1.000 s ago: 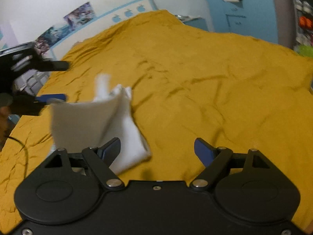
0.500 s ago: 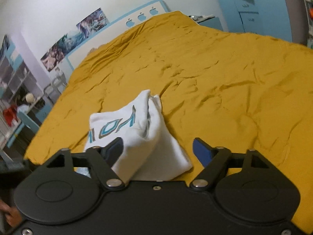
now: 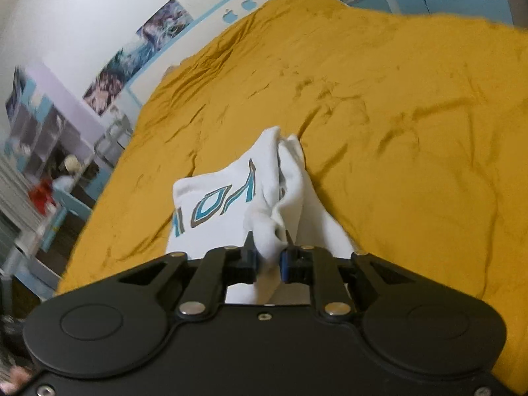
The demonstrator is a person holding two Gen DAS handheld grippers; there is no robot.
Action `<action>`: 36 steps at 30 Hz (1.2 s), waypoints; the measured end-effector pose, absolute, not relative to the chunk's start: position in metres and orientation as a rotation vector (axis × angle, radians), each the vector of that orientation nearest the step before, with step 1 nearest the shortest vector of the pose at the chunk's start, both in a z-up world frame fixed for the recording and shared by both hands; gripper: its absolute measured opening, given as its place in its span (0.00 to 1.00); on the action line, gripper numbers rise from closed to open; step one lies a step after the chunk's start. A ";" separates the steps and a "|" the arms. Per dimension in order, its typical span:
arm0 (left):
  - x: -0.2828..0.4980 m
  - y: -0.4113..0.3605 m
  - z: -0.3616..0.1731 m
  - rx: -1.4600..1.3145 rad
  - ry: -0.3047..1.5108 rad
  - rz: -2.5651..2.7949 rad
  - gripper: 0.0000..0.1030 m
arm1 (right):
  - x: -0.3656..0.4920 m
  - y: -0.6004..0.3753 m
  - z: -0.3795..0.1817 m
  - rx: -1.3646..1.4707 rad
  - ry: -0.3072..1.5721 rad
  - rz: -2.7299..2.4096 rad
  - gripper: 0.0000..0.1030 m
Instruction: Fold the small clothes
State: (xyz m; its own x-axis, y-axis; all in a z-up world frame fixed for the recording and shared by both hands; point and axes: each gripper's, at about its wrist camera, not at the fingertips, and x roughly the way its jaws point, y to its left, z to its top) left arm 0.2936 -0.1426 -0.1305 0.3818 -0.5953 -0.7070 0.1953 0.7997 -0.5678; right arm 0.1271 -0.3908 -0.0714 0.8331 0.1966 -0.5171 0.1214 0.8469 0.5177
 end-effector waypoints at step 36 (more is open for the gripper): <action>0.491 -0.125 -0.174 -0.592 0.928 -0.346 0.66 | 0.340 -0.407 -0.106 0.319 0.777 0.128 0.33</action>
